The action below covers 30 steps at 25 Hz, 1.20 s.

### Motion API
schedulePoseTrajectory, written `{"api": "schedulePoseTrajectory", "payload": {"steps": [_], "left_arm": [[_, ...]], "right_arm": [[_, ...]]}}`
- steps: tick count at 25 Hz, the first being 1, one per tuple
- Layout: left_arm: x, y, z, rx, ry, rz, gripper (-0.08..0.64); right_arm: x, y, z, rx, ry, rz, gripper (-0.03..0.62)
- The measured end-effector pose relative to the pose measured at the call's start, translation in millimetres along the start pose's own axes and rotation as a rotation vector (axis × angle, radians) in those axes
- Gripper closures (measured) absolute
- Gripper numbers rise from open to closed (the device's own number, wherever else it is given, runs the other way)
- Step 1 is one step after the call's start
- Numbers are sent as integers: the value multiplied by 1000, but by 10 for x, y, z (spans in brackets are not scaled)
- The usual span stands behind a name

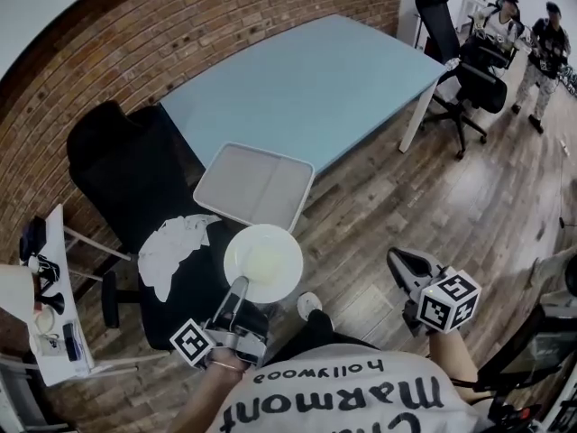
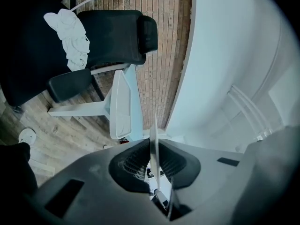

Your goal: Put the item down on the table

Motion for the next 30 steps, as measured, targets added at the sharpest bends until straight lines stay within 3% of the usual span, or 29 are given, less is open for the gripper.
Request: {"api": "schedulePoseTrajectory", "payload": {"steps": [14,20,30], "left_arm": [[940,682,88,5,-2,-23,528],[1174,956,110,-6,5,2,528],[1415,1213,128,17,-5,77,528]], "right_arm": [[1026,658,501,-11,18,-47,581],[1393,1028,652,-24,15,-34,581],[1852,1399,769,-80,87,-36,581]]}}
Point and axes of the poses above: the fingertips, and each gripper's own axes: x forward along the fingers, z to its right, y out of its top, the point moved 8 cm from there along -x, backward along the fingers, and after that the axes turned 8 degrees about y, right-handed, at the moved point
